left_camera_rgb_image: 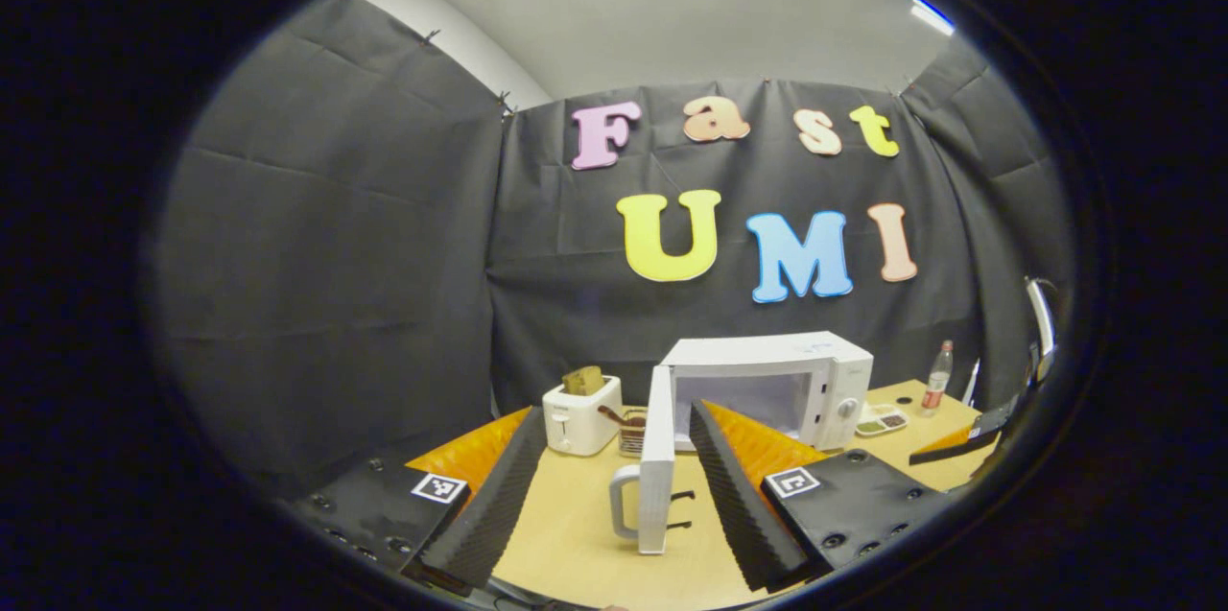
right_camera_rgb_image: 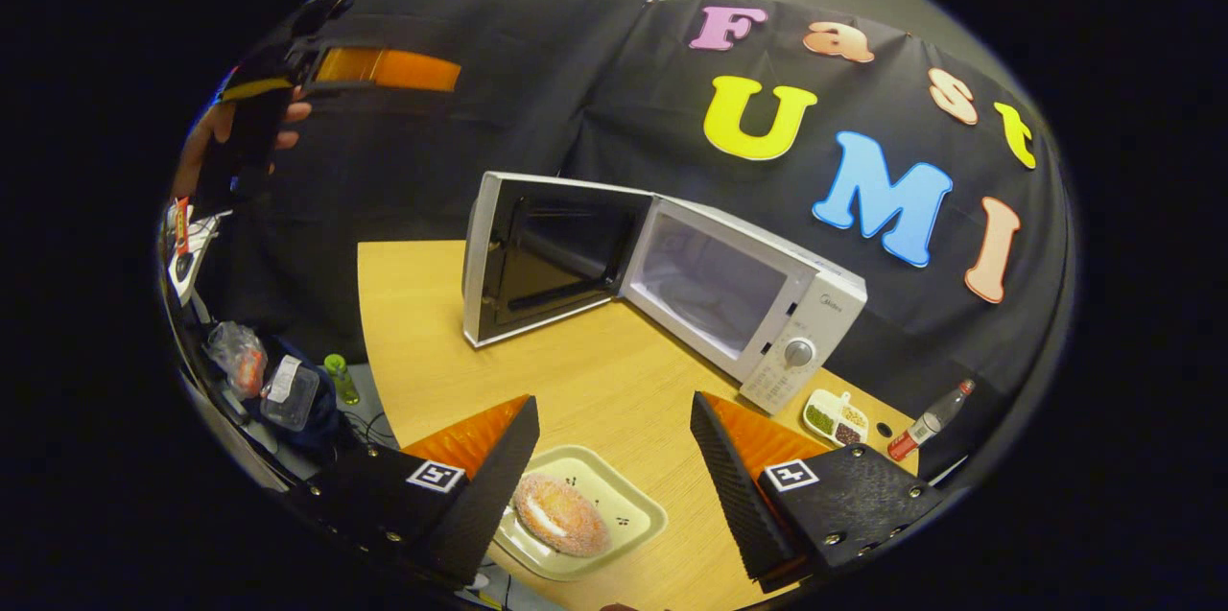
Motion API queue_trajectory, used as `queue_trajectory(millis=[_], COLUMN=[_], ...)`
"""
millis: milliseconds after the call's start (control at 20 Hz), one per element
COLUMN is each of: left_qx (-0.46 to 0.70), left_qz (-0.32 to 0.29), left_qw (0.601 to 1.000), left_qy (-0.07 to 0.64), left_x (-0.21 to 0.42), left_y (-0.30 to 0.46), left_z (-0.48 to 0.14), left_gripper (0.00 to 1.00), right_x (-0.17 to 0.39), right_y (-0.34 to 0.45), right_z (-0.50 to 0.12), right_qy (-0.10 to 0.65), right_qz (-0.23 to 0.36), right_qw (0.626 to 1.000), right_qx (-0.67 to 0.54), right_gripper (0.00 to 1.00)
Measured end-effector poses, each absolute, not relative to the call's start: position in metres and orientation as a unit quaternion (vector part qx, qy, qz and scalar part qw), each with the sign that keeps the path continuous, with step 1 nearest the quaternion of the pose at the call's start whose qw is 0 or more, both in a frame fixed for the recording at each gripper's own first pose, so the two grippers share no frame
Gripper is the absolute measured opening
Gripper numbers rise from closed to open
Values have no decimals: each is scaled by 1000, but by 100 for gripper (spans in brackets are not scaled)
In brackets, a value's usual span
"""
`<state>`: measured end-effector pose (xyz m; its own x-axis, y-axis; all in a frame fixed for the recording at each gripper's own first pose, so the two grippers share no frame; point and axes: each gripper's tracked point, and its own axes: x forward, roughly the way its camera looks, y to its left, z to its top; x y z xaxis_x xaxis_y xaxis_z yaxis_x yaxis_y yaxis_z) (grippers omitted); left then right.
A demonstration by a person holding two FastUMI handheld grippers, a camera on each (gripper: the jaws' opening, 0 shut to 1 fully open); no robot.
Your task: Open the microwave oven with the left hand, put the food in, and close the microwave oven.
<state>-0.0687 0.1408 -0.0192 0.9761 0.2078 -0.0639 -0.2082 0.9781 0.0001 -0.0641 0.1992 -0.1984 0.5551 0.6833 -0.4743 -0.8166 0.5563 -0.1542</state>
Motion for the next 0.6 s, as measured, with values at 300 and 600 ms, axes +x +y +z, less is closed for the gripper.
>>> queue_trajectory(millis=[300,600], left_qx=[7,9], left_qz=[130,156], left_qw=[991,987], left_qy=[24,35], left_x=[-88,-98], left_y=[142,145], left_z=[-9,-12], left_gripper=[98,97], right_x=[-88,-102], right_y=[188,179], right_z=[-264,-312], right_qy=[243,292], right_qz=[483,509], right_qw=[811,773], right_qx=[-223,-242], right_gripper=[96,96])
